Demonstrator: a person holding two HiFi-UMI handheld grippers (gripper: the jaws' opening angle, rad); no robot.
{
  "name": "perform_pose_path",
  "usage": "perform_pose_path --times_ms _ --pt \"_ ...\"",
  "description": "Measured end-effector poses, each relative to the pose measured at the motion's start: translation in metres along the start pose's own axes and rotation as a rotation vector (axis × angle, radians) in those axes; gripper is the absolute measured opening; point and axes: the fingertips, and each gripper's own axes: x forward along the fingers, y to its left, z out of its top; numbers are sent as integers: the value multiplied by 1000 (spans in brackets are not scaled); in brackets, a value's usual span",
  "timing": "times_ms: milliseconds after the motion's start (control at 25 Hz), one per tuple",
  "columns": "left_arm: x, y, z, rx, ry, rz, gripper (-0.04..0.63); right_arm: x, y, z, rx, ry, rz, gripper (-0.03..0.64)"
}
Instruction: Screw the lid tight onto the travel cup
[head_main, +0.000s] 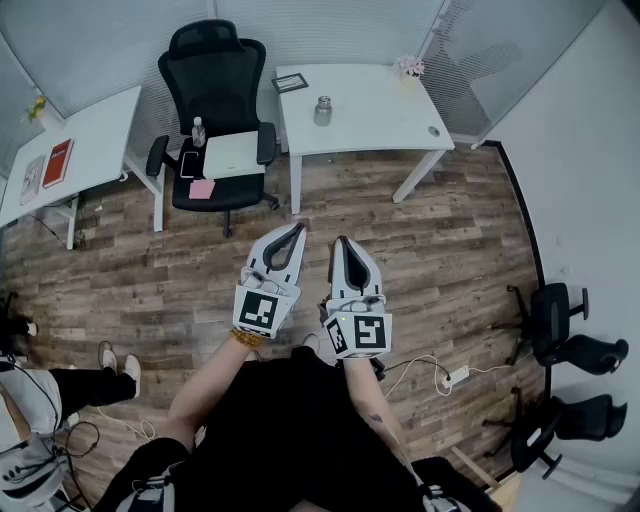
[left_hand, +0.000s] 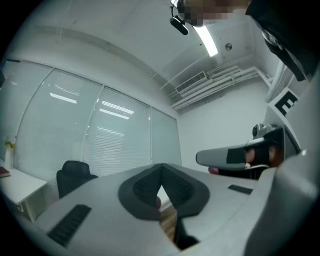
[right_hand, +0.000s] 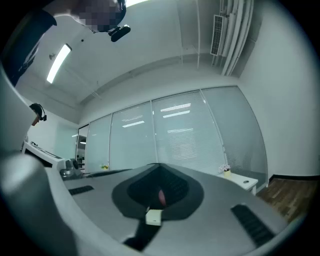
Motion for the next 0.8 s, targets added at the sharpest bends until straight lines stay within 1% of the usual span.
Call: perform_pose_path --times_ms 80,120,240,400,560,680,800 --pt "6 -12 -11 -16 34 0 9 -9 -17 0 15 -10 -6 -2" --pt "9 -18 -16 -29 49 3 9 -13 -24 0 23 -13 9 -1" --pt "19 -34 -31 -64 76 23 9 -22 -40 0 30 25 104 0" --pt "27 -45 -53 -94 134 64 9 -23 -59 -6 -20 85 176 0" --pt "31 -47 -66 -112 165 80 9 -22 -74 -32 -41 153 257 0" --pt "34 -39 -72 -112 177 90 9 -17 -84 -50 -41 202 278 0" --pt "44 -22 -80 -128 184 106 9 -3 -96 -54 -17 208 260 2"
